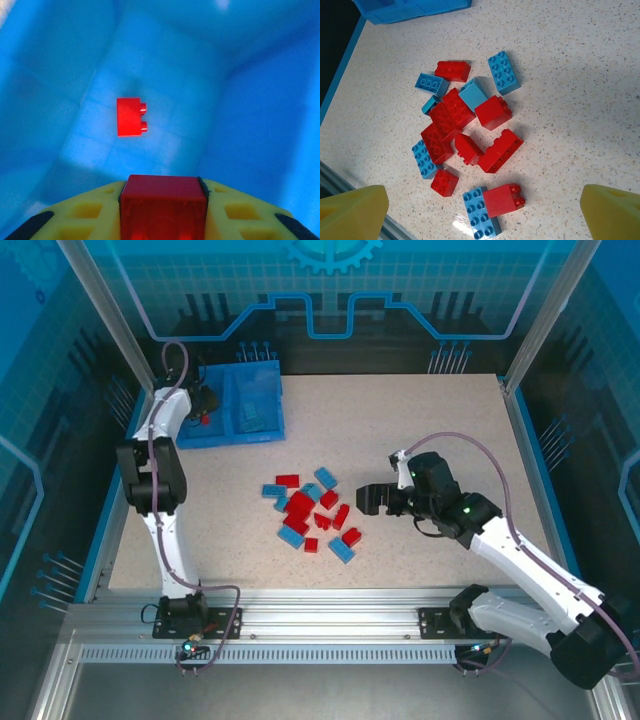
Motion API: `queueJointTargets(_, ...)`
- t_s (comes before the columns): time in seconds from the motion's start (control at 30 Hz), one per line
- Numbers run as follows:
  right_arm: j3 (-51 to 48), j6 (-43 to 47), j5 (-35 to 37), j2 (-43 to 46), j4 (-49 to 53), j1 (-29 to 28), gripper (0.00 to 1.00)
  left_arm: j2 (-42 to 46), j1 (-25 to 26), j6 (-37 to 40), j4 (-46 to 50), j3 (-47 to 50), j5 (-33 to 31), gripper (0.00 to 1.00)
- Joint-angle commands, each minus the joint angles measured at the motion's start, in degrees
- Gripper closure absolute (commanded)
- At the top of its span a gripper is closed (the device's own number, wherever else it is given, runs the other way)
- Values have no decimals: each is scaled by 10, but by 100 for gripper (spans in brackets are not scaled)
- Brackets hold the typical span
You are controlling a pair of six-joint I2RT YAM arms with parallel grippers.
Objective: Sort the legos into containers by color
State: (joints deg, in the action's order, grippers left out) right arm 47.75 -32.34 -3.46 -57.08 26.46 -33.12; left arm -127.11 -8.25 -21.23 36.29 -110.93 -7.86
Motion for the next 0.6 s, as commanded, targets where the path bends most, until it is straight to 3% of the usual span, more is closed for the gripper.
queueJointTargets(0.0, 6, 2, 6, 15, 17, -8, 0, -25, -6, -38, 35, -39, 25, 60)
queueJointTargets(0.13, 8, 0, 11, 23, 25, -9, 0, -32, -9, -43, 39, -48, 27, 53)
queueJointTargets(0.3, 5, 5, 20, 20, 17, -9, 0, 26, -9, -52, 16, -4, 35, 50)
queueJointTargets(0.43, 11, 15, 13, -8, -5, -9, 0, 124, -9, -86, -34, 96, 65, 53)
queueJointTargets(0.57, 45, 47, 14, -67, -25, -11, 0, 291, 12, -133, -113, 249, 91, 54)
